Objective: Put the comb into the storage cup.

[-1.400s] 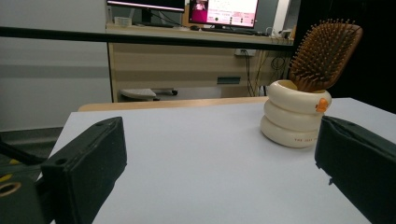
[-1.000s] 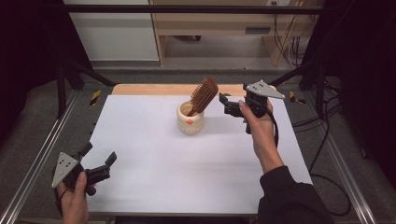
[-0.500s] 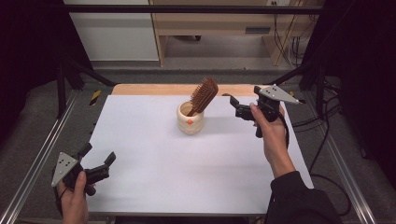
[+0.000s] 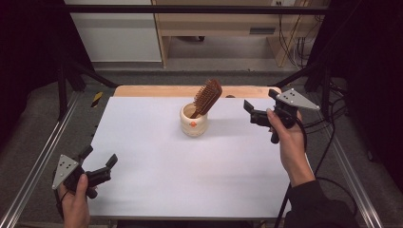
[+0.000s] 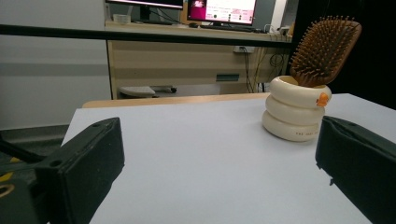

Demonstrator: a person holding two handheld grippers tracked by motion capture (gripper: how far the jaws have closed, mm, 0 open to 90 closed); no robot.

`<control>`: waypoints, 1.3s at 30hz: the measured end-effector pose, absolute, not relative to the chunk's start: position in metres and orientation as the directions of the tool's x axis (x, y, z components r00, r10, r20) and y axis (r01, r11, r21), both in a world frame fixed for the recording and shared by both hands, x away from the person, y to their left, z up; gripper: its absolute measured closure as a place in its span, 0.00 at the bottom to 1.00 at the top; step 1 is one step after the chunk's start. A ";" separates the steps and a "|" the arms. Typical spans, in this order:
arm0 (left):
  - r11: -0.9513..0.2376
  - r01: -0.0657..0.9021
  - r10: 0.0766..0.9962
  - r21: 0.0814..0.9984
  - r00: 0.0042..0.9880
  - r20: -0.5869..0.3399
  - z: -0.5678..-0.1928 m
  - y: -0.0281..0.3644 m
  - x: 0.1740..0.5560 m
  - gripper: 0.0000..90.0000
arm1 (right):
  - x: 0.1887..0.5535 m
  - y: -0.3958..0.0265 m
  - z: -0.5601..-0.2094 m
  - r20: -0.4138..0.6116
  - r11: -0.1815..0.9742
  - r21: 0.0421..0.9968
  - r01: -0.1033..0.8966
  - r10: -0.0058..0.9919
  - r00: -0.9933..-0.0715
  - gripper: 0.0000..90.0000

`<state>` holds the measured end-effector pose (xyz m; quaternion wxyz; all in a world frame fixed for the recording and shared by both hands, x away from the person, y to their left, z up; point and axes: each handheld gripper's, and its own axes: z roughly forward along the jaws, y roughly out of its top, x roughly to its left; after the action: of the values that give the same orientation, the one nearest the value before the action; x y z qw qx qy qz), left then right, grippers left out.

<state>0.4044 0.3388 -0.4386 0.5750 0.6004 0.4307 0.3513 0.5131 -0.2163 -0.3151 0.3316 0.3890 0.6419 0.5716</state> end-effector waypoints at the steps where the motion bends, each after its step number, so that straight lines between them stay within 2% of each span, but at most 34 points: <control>1: 0.036 0.114 0.922 0.993 0.380 -0.077 -0.438 0.339 0.404 0.01 | 0.512 -0.218 -0.315 0.016 0.045 0.992 0.117 0.878 -0.478 0.04; 13: 0.035 0.109 0.918 0.993 0.390 -0.075 -0.438 0.339 0.403 0.01 | 0.496 -0.226 -0.313 -0.020 0.060 0.996 0.067 0.873 -0.488 0.04; 27: 0.038 0.111 0.918 0.993 0.388 -0.079 -0.437 0.340 0.403 0.01 | 0.488 -0.235 -0.325 -0.001 0.067 0.990 0.122 0.879 -0.476 0.02; 39: 0.044 0.109 0.917 0.993 0.389 -0.083 -0.436 0.341 0.402 0.01 | 0.479 -0.248 -0.334 0.018 0.046 0.991 0.124 0.881 -0.474 0.02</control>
<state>0.4023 0.3410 -0.4365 0.5810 0.5977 0.4294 0.3477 0.4786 -0.2477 -0.3344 0.3324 0.3907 0.6424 0.5693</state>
